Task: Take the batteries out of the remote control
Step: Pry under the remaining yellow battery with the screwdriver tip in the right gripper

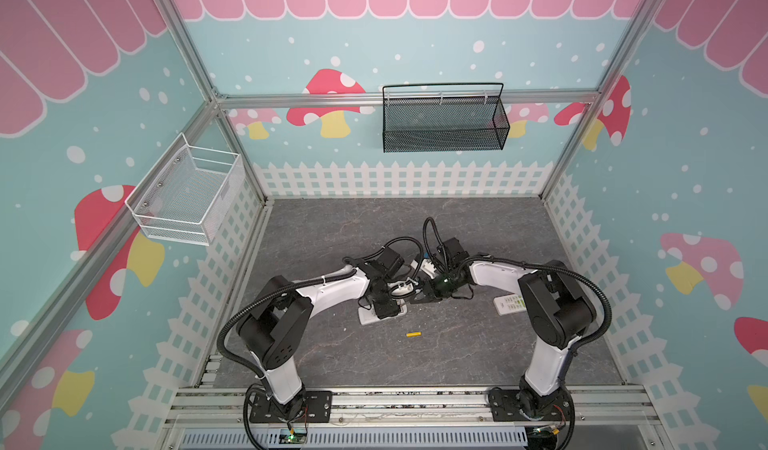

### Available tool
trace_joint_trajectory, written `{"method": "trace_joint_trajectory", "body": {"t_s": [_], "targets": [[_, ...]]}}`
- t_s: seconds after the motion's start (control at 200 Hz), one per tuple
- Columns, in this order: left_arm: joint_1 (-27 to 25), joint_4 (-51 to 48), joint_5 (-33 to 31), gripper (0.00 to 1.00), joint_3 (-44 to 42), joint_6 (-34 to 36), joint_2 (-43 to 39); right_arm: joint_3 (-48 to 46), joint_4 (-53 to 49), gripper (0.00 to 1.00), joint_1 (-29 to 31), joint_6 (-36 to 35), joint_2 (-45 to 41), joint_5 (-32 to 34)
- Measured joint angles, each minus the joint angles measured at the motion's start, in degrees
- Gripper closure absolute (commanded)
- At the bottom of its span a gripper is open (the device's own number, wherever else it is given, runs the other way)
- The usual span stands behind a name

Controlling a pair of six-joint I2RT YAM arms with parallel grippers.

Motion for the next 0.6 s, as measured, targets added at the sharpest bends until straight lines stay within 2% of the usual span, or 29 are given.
{"method": "trace_joint_trajectory", "body": {"t_s": [0.245, 0.6], "targets": [[-0.1, -0.1, 0.1, 0.38, 2.4, -1.0, 0.6, -0.8, 0.7, 1.0, -0.5, 0.6, -0.8, -0.5], [-0.7, -0.8, 0.1, 0.35, 2.6, -1.7, 1.0, -1.4, 2.0, 1.0, -1.0, 1.6, -1.0, -0.9]]}}
